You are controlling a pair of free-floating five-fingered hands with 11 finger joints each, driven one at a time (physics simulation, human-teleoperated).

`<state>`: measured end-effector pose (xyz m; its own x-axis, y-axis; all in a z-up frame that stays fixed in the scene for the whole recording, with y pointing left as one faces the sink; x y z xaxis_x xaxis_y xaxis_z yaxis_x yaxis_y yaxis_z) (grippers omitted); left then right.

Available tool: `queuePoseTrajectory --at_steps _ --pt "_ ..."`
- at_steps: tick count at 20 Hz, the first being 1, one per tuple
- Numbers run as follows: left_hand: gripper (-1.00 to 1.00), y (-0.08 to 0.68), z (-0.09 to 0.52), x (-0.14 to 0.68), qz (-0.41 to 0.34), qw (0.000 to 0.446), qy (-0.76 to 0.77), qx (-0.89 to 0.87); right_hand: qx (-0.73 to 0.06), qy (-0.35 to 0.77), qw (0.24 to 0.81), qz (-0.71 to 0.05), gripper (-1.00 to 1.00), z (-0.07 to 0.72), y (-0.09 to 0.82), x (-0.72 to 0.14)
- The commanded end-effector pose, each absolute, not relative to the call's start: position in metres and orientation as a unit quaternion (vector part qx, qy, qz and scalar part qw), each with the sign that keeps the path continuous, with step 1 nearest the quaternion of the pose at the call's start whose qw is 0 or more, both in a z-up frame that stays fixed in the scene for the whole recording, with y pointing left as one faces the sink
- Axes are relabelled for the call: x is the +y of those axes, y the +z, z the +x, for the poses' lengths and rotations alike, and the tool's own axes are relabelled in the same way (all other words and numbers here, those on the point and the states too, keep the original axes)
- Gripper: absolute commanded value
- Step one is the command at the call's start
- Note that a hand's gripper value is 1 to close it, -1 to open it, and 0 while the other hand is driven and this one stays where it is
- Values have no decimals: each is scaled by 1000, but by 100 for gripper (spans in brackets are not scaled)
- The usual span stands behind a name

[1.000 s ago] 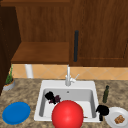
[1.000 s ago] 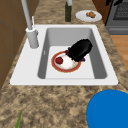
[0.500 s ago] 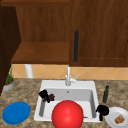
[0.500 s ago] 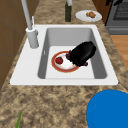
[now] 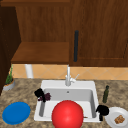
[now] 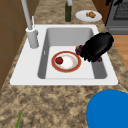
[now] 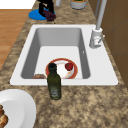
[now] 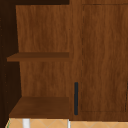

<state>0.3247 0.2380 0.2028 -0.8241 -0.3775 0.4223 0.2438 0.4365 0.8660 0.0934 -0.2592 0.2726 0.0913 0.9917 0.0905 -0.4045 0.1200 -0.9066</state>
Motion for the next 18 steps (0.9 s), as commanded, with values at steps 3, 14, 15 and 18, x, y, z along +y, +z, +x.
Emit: queuePoseTrajectory --at_steps 3,14,15,18 --pt "100 243 296 256 34 291 -551 -781 -393 548 637 -374 0 93 273 -259" --pt "100 299 276 331 19 322 -540 -778 -393 548 637 -374 0 93 273 -259" --pt "100 304 274 339 17 322 -539 -778 -393 548 637 -374 0 93 273 -259" --pt "100 317 270 362 12 324 -540 -777 -393 548 637 -374 0 93 273 -259"
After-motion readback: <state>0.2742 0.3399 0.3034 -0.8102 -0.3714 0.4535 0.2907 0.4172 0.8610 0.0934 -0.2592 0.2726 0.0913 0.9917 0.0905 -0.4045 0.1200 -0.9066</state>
